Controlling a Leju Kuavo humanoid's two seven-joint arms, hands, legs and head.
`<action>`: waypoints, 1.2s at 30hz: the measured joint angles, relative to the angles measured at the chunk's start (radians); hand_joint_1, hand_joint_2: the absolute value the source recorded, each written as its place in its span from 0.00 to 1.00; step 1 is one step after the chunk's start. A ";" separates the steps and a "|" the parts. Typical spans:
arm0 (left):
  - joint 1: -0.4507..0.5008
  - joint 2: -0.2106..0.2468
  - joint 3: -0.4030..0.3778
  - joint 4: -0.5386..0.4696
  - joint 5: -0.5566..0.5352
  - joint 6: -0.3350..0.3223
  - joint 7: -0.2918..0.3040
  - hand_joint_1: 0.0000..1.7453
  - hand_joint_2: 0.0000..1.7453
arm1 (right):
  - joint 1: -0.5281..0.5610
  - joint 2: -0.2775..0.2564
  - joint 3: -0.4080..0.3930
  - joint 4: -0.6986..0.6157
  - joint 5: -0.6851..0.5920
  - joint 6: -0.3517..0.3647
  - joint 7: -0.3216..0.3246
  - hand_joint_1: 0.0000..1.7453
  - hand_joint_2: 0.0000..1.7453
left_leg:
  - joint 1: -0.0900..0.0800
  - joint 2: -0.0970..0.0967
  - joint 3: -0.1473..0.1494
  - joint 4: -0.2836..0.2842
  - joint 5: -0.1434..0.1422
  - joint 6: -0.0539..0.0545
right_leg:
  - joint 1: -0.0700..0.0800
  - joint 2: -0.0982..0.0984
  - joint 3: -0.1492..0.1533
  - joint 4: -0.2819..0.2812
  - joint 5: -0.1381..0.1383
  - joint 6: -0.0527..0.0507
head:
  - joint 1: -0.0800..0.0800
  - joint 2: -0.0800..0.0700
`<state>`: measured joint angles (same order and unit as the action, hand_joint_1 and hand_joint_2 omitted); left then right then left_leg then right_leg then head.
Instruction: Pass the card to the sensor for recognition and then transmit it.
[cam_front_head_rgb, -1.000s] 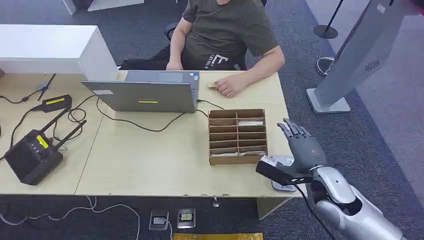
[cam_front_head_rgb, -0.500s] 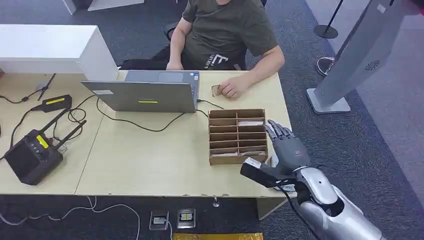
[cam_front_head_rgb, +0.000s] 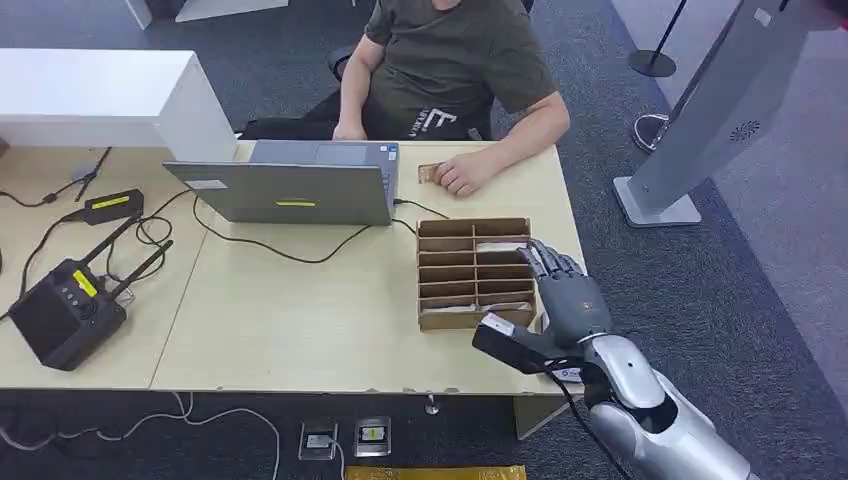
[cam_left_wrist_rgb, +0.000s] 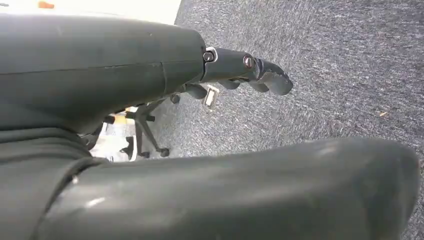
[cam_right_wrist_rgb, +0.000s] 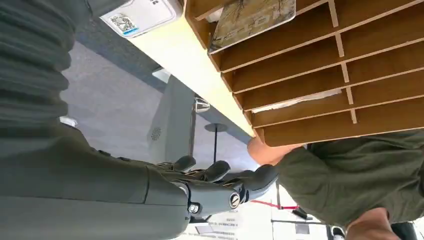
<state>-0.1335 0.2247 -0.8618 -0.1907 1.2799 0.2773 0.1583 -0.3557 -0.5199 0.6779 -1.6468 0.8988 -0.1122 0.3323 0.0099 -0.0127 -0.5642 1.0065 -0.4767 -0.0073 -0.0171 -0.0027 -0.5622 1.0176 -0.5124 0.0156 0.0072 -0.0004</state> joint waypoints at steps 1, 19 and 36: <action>0.000 0.000 0.000 0.000 0.000 0.000 0.000 0.00 0.00 | 0.001 0.002 0.000 0.001 0.008 0.000 0.000 0.00 1.00 | 0.000 0.000 0.000 0.000 0.000 0.000 | 0.000 0.000 0.000 0.000 0.000 0.000 | 0.000 0.000; -0.001 -0.003 0.000 0.000 -0.002 0.006 0.000 0.00 0.00 | 0.026 0.062 0.005 0.016 0.150 -0.013 -0.023 0.00 1.00 | 0.000 0.000 0.000 0.000 0.000 0.000 | 0.000 0.000 0.000 0.000 0.000 0.000 | 0.000 0.000; -0.001 0.002 -0.001 0.000 -0.019 -0.012 0.000 0.00 0.00 | 0.057 0.065 -0.024 0.043 0.170 -0.011 -0.022 0.00 1.00 | 0.000 0.000 0.000 0.000 0.000 0.000 | 0.000 0.000 0.000 0.000 0.000 0.000 | 0.000 0.000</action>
<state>-0.1342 0.2270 -0.8625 -0.1907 1.2608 0.2651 0.1583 -0.2986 -0.4547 0.6542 -1.6041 1.0685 -0.1228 0.3105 0.0099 -0.0127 -0.5641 1.0065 -0.4768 -0.0074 -0.0171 -0.0023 -0.5622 1.0176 -0.5124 0.0156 0.0072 -0.0004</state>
